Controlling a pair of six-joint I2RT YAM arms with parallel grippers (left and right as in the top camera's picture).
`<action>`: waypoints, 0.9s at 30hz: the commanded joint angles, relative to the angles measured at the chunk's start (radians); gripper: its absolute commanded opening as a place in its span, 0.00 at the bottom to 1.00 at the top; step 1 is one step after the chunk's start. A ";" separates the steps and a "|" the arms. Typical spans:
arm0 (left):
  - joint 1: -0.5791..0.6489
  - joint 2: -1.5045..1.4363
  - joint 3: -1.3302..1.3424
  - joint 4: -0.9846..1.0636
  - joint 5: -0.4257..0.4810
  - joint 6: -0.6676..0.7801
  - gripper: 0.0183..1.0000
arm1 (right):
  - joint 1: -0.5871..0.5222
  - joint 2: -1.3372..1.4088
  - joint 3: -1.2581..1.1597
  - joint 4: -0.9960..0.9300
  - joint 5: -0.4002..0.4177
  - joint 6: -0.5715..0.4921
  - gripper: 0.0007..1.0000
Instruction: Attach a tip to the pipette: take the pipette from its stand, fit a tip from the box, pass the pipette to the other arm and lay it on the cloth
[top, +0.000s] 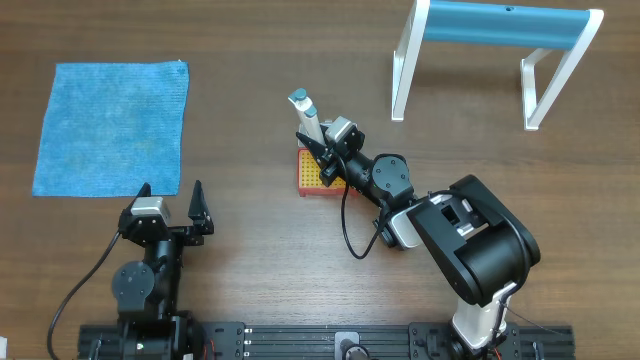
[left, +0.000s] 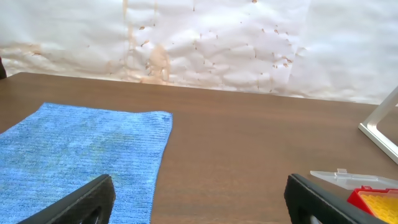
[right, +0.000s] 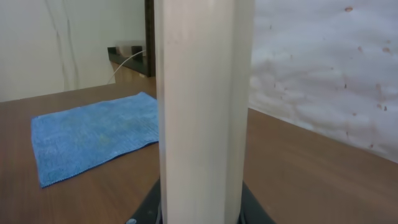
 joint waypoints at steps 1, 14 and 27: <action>-0.003 -0.005 -0.003 -0.005 -0.008 0.013 0.88 | -0.013 0.074 -0.076 -0.056 -0.012 -0.004 0.08; -0.003 -0.005 -0.003 -0.005 -0.008 0.013 0.88 | -0.034 0.038 -0.082 0.014 -0.059 -0.003 0.08; -0.003 -0.005 -0.003 -0.005 -0.008 0.013 0.88 | -0.035 -0.248 0.018 0.010 -0.071 0.030 0.08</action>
